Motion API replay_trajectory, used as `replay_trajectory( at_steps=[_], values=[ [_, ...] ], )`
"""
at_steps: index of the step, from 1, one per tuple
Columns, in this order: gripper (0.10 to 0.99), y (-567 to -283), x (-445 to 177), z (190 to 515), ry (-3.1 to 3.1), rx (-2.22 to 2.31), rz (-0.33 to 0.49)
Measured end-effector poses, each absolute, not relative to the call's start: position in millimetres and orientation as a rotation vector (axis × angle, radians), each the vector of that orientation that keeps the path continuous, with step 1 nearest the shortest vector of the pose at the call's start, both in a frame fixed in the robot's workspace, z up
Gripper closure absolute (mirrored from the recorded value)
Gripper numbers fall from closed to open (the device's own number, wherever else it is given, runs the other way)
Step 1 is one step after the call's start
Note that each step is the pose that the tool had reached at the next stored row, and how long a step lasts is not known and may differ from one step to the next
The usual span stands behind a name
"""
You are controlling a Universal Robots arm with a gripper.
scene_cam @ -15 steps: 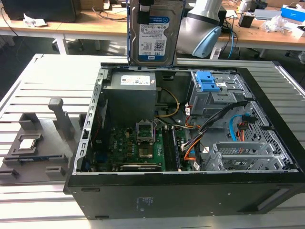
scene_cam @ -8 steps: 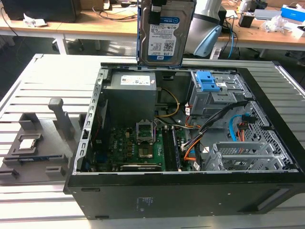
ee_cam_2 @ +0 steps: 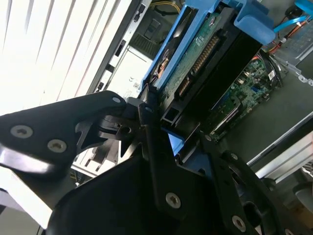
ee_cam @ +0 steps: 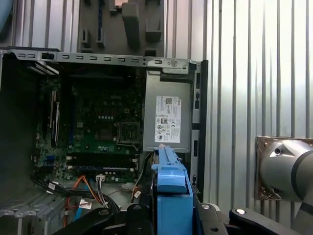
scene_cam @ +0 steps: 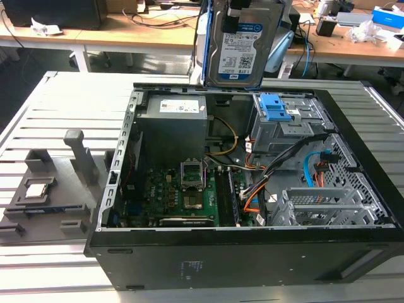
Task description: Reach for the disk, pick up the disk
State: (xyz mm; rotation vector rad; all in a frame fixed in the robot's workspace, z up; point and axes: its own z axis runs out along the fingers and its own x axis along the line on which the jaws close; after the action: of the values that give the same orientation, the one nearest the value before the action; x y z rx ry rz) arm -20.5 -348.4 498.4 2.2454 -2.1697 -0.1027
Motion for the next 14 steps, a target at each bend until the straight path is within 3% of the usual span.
replay_trajectory(
  at_steps=[14],
  values=[
    [0.722,-360,-19,498,-2.17,2.245,-0.102]
  ],
)
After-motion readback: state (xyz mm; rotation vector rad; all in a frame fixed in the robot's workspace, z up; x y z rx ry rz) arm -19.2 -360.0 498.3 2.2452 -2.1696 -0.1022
